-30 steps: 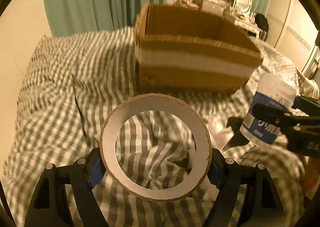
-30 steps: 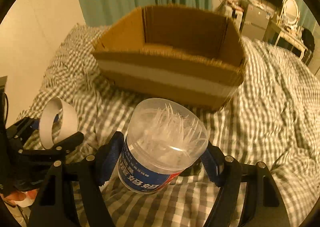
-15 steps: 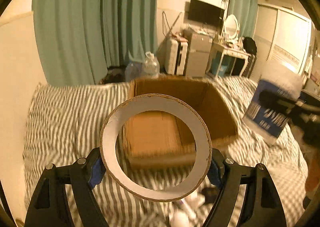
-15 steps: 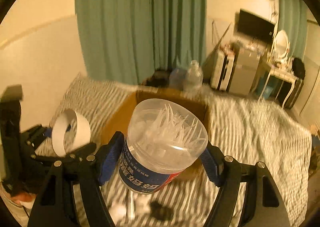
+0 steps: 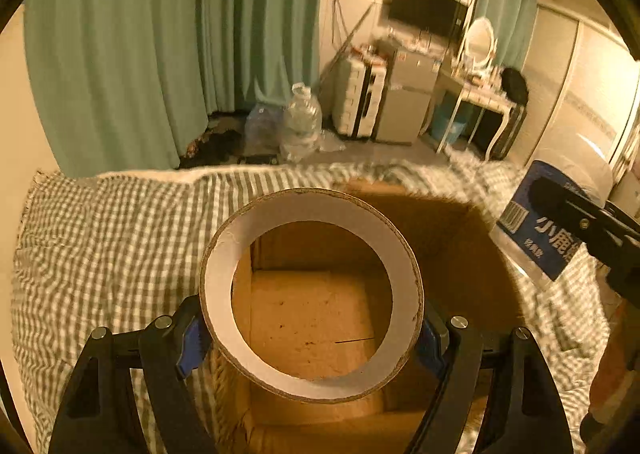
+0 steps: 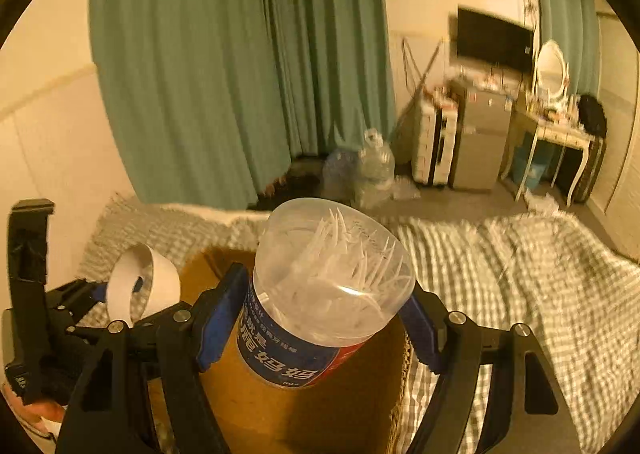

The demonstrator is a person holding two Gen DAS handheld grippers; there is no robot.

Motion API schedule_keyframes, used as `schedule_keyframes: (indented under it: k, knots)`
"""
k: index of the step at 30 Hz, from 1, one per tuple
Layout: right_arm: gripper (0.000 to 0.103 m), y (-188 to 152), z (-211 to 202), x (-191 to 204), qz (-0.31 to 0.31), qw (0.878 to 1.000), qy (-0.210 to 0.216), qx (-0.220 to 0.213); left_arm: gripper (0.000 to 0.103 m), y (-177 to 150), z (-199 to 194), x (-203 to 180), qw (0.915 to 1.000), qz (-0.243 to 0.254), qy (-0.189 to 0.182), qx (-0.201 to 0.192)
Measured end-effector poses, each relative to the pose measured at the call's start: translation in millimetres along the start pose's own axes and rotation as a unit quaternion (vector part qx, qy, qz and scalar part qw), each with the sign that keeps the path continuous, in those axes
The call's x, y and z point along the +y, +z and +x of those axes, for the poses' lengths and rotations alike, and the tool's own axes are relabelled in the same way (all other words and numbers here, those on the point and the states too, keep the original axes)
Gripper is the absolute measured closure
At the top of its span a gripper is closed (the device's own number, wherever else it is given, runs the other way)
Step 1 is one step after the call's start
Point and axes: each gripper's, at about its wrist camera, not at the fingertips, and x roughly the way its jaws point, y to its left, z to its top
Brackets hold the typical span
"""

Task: Organize objects
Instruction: 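Carry both items over the box and open both tools to drop them in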

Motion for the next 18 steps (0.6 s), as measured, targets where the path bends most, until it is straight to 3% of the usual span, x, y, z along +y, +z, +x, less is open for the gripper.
schedule_keyframes:
  k: [5, 7, 13, 15, 17, 18]
  knots:
    - [0.03, -19.2, 62.0, -6.9, -0.016, 0.998, -0.001, 0.063, 0.02, -16.7, 45.2, -6.9, 0.9988, 0.035, -0.003, 0.034]
    - [0.031, -27.9, 74.1, -2.9, -0.03, 0.997, -0.006, 0.076, 0.02, -22.2, 53.3, -10.3, 0.998, 0.052, 0.016, 0.032]
    - [0.031, -41.3, 82.4, 0.9, -0.033, 0.997, -0.014, 0.074, 0.019, -33.9, 55.8, -24.0, 0.9957, 0.087, 0.008, 0.029]
    - [0.017, -39.0, 74.4, -3.6, -0.026, 0.997, -0.026, 0.06, 0.017, -37.3, 52.3, -24.5, 0.9954, 0.092, 0.015, 0.023]
    - [0.015, -34.0, 57.4, -8.1, -0.014, 0.998, -0.036, 0.041, 0.006, -39.0, 44.7, -24.2, 0.9955, 0.092, 0.016, 0.015]
    - [0.015, -30.7, 50.1, -9.0, -0.008, 0.999, -0.033, 0.033, 0.006, -39.4, 39.7, -23.9, 0.9957, 0.091, 0.014, 0.009]
